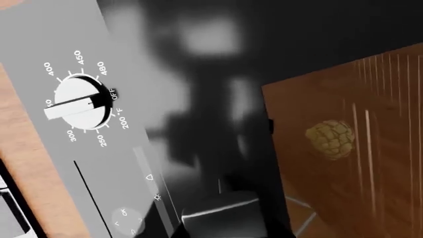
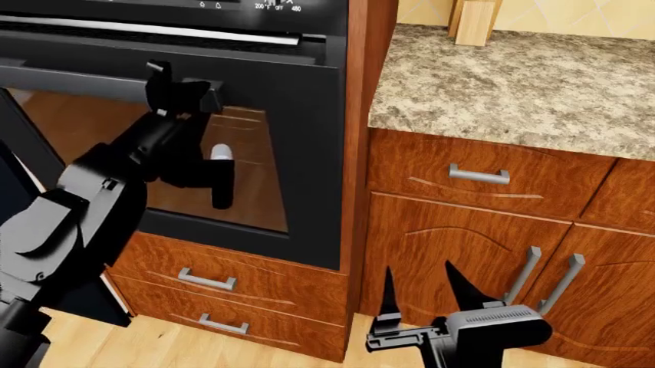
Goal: Open the oven door
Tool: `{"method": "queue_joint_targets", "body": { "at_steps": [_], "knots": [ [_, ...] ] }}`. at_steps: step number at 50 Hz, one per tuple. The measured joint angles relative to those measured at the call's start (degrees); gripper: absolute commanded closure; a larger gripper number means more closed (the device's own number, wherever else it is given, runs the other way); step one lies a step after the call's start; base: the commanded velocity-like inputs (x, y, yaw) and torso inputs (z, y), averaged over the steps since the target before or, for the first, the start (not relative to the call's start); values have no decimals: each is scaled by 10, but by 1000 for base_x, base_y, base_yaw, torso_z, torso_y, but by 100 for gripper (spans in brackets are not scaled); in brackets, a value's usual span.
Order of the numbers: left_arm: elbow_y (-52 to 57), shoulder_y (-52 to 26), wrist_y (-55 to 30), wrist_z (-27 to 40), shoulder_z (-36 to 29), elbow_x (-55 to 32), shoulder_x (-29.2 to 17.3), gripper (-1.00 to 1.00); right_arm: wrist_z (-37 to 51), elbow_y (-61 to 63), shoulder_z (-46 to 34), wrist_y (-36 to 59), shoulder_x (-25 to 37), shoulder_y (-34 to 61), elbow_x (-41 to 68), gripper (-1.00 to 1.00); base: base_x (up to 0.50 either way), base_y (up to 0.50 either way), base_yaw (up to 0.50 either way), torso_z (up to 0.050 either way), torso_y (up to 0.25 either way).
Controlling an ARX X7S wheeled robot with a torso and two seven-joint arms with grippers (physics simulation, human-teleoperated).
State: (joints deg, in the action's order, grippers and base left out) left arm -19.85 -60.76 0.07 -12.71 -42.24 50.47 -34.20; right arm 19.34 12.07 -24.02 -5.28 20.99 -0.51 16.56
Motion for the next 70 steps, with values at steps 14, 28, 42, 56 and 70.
{"method": "queue_joint_targets", "body": {
  "at_steps": [14,28,42,56,70],
  "knots": [
    [49,42,-38,3,25,-30,-9,100,1,-2,-2,-1,1,1,-1,-100,0,0,1,1,6],
    [103,85,-64,6,49,-47,-26,100,3,-4,-5,-2,2,2,-2,-100,-1,0,1,1,6],
    [155,124,-78,5,65,-50,-49,100,4,-5,-7,-3,2,3,-3,-100,-1,0,2,2,8],
    [208,169,-97,12,83,-58,-72,100,5,-5,-10,-4,3,2,-4,-100,-1,0,1,2,8],
    [273,230,-125,21,109,-81,-100,100,7,-7,-14,-6,3,3,-7,-100,-1,0,3,3,9]
  ]
}}
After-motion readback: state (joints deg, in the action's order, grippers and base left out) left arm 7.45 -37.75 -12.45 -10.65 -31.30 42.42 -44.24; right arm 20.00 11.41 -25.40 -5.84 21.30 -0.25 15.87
